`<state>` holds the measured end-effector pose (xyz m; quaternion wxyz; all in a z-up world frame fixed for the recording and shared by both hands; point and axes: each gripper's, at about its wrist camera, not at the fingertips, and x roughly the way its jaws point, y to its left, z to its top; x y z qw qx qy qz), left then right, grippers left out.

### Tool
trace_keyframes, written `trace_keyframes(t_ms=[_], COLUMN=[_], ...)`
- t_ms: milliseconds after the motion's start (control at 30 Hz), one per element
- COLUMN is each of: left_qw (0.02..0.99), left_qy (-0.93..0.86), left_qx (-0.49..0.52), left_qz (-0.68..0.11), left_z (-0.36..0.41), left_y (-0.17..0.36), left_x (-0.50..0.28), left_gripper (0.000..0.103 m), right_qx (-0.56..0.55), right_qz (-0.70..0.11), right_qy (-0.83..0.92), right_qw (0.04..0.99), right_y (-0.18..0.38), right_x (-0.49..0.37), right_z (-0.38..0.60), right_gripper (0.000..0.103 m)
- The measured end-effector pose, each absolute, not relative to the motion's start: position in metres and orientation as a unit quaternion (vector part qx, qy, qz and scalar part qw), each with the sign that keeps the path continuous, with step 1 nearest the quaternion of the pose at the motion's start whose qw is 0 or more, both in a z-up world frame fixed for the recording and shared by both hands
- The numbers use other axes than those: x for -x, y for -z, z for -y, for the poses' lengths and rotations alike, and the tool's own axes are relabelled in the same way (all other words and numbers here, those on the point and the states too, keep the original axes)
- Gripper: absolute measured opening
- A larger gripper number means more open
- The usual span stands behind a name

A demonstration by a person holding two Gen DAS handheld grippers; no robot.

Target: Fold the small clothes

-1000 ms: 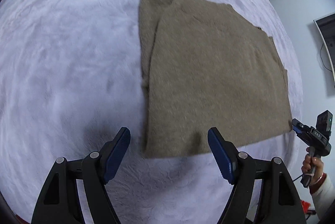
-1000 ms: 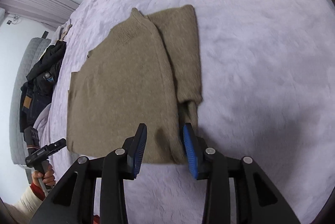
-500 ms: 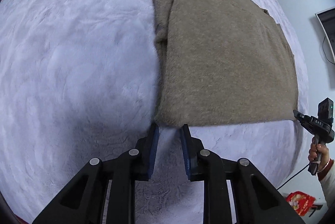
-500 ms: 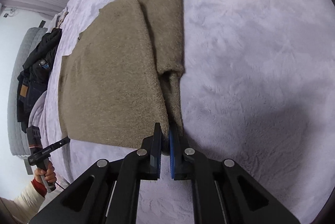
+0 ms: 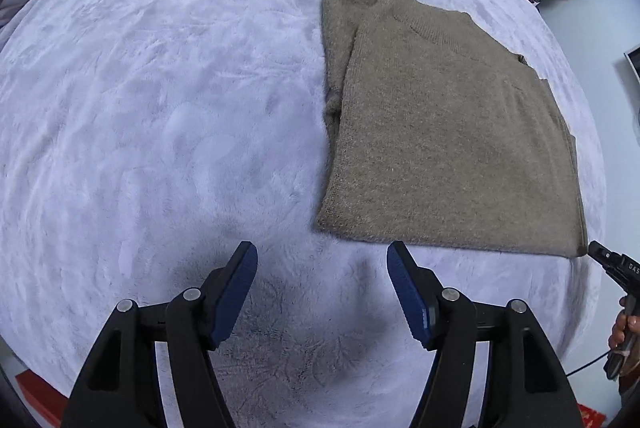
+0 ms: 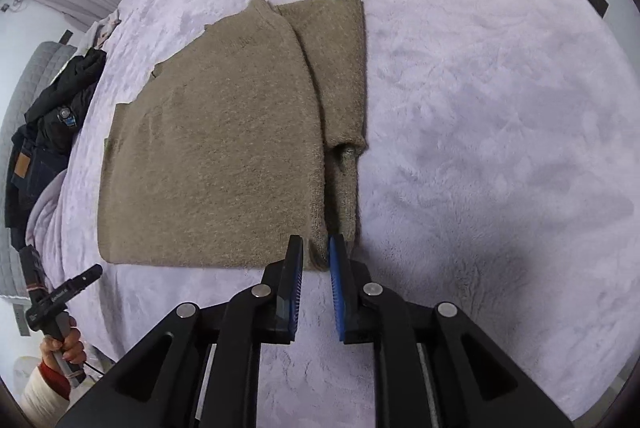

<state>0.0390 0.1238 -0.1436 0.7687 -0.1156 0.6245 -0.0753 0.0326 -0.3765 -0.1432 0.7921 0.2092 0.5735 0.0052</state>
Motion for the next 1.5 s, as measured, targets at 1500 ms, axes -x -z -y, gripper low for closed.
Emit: trace_keyframes(t_ms=[1500], left_qw=[0.797], left_qy=[-0.029], left_qx=[0.118], left_qz=[-0.591], left_z=[-0.182], left_y=[0.153], left_x=[0.000], left_gripper=[0.074], right_qx=[0.017], right_qz=[-0.640], right_qy=[-0.251], right_qw=[0.726], right_y=[0.199], right_x=[-0.146], right_z=[-0.017], right_gripper=[0.011])
